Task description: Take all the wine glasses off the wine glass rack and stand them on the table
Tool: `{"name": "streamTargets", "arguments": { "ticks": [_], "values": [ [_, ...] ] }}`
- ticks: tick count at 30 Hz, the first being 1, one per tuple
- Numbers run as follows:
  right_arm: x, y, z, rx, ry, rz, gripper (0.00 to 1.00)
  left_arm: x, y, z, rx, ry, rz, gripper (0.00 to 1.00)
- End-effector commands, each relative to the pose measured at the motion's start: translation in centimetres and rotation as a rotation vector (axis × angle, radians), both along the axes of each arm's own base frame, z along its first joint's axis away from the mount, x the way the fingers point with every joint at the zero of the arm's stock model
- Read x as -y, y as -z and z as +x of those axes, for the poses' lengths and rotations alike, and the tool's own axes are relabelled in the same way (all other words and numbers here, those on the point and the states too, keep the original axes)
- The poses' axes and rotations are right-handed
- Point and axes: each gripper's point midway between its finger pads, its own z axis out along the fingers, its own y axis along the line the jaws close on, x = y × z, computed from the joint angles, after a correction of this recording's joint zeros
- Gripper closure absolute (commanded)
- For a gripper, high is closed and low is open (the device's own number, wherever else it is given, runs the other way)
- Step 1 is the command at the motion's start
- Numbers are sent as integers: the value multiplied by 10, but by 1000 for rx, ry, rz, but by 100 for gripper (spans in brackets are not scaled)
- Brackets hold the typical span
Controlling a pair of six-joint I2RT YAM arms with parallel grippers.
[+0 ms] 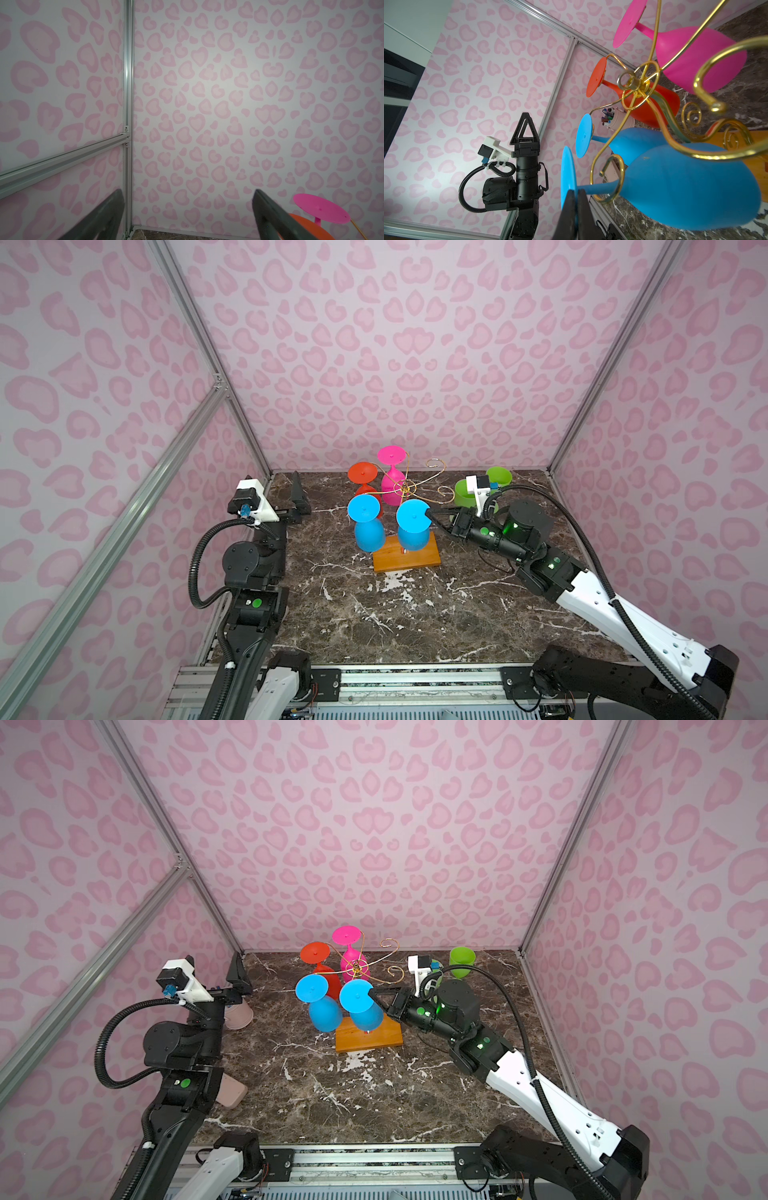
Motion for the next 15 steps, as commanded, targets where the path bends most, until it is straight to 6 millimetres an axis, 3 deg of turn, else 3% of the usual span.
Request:
{"name": "streamTargets", "arguments": {
  "ticks": [1,15],
  "values": [
    [1,-5,0,27,16,6,100,-1,-4,-3,20,-5,3,3],
    [-12,-8,-5,37,-6,-14,100,-1,-6,-5,26,-6,1,3]
  ]
}}
